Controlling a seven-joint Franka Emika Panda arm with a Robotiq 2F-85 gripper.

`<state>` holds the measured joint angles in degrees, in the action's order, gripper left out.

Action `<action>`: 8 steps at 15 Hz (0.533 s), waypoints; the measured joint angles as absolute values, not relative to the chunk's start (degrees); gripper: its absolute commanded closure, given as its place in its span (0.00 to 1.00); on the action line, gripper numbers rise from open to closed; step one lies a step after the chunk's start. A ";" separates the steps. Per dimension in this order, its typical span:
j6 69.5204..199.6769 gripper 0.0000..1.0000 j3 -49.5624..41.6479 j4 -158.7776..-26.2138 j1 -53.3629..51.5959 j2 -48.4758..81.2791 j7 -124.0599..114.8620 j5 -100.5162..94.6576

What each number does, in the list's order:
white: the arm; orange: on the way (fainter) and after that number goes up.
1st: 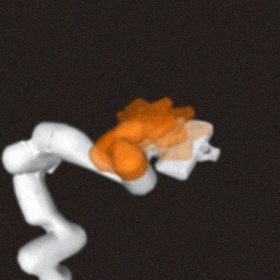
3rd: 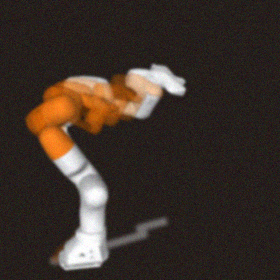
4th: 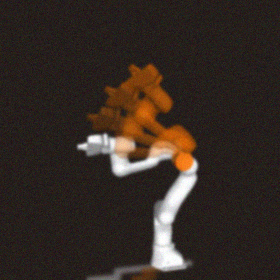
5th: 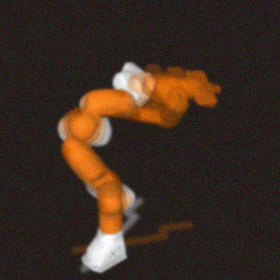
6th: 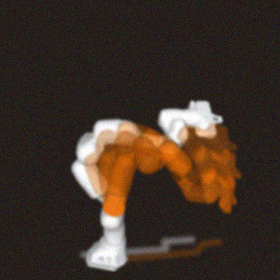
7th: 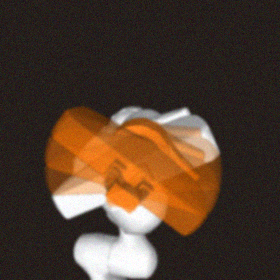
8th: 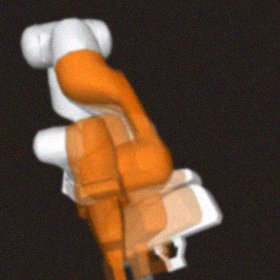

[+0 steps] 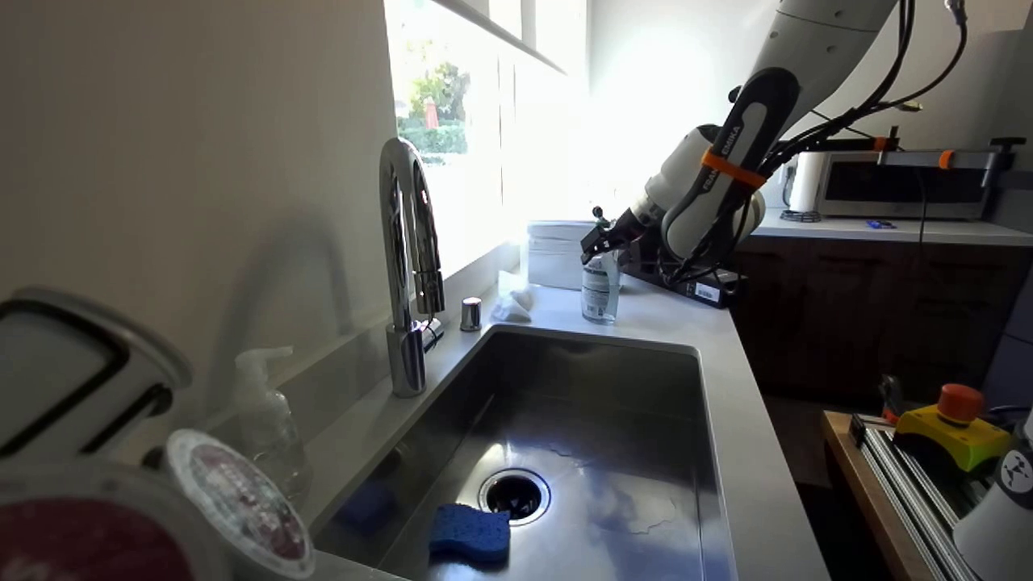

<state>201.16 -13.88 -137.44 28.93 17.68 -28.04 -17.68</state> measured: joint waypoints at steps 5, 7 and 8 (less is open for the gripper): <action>202.20 0.51 -9.27 -135.10 32.02 20.16 -28.58 -18.42; 202.34 0.63 -8.02 -134.33 33.17 20.88 -28.58 -18.60; 202.43 0.65 -7.47 -133.88 33.75 21.17 -28.58 -18.66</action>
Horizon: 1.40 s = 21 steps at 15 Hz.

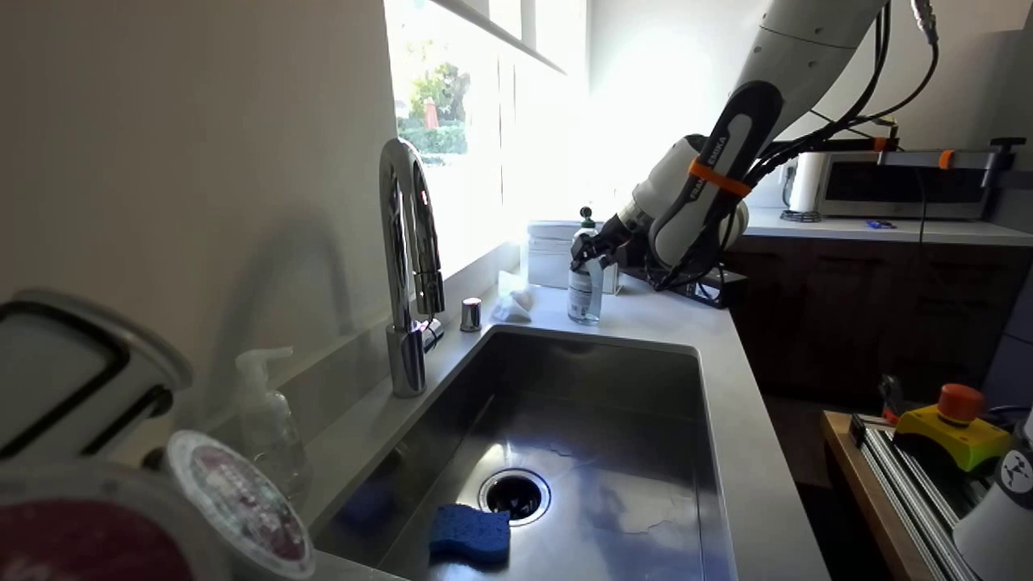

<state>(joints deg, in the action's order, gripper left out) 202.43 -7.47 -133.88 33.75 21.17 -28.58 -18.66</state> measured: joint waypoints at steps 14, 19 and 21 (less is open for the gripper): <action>202.43 0.68 -5.30 -132.73 36.92 20.54 -18.84 -29.27; 202.41 0.68 -5.82 -132.94 36.93 17.58 -10.92 -36.44; 202.33 0.68 -5.97 -133.32 36.97 16.30 -8.12 -39.92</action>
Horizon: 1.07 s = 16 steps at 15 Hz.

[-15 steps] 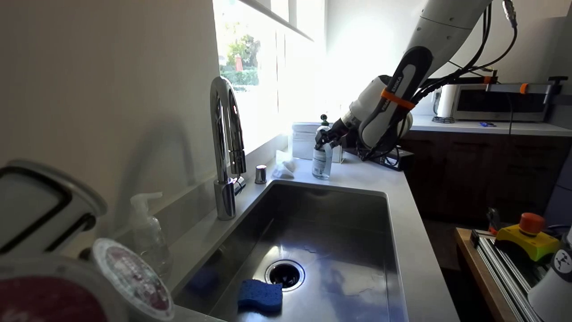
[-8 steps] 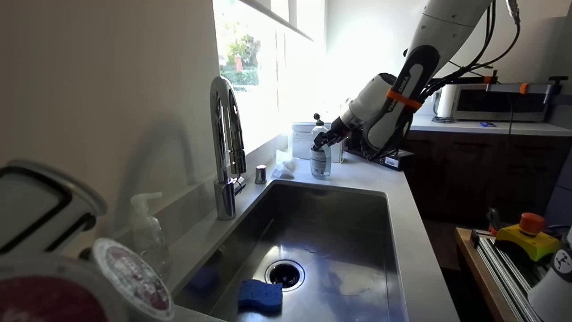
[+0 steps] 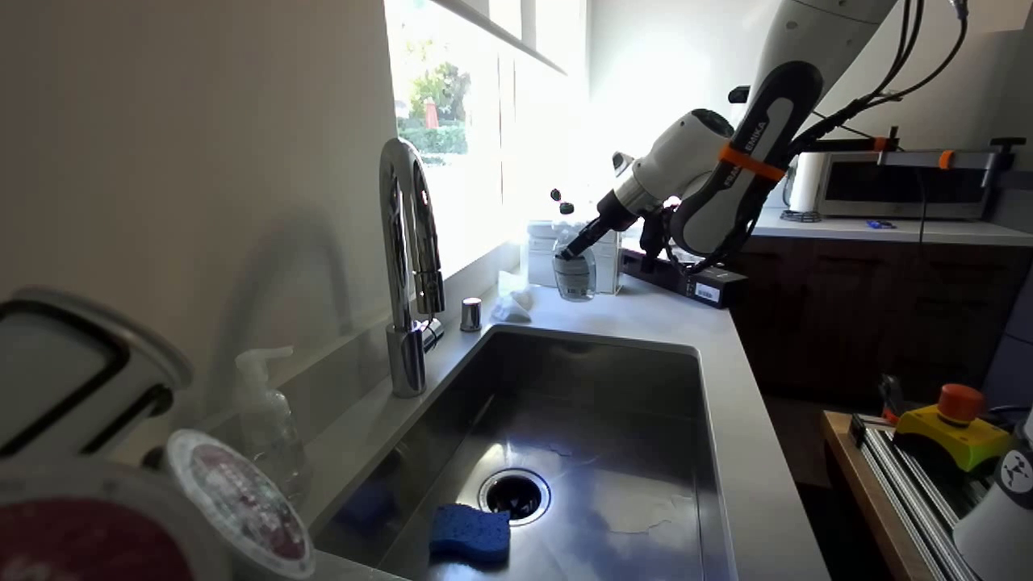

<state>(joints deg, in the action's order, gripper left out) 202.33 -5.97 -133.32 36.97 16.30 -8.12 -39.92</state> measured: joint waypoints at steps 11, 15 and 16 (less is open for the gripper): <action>202.26 0.43 -6.93 -135.06 36.94 10.68 2.40 -51.95; 202.26 0.68 -6.93 -135.09 36.94 10.78 2.58 -51.95; 202.26 0.68 -6.93 -135.09 36.93 10.93 2.99 -51.95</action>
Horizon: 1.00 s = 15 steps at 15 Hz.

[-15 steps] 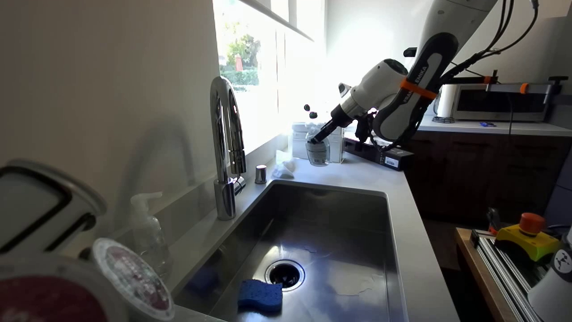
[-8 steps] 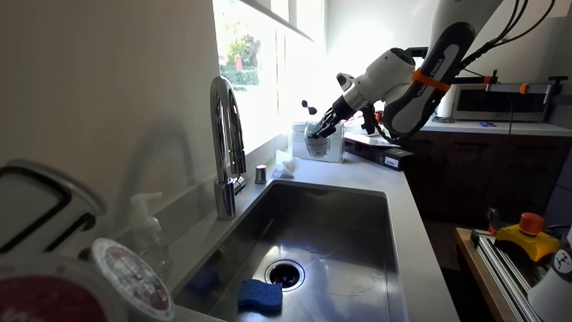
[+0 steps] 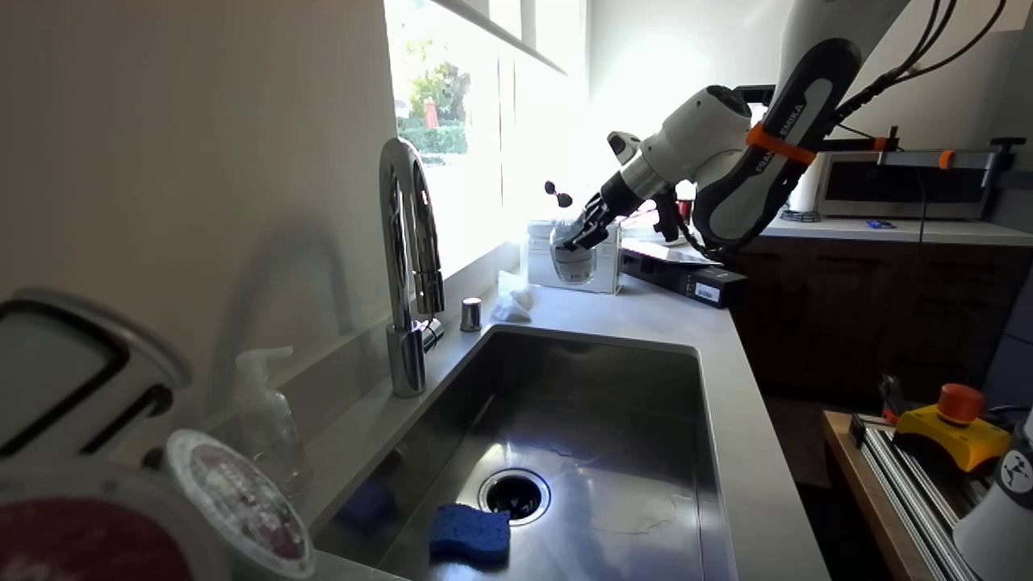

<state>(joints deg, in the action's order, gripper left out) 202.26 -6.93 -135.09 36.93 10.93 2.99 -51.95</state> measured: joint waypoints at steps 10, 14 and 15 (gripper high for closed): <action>202.26 0.68 -8.48 -135.63 36.89 11.05 18.20 -56.66; 202.27 0.68 -12.78 -135.62 33.57 10.44 24.02 -58.82; 202.27 0.68 -13.76 -135.59 32.74 10.15 25.30 -59.47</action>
<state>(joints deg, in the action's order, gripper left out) 202.27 -13.76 -135.59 32.74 10.15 25.30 -59.47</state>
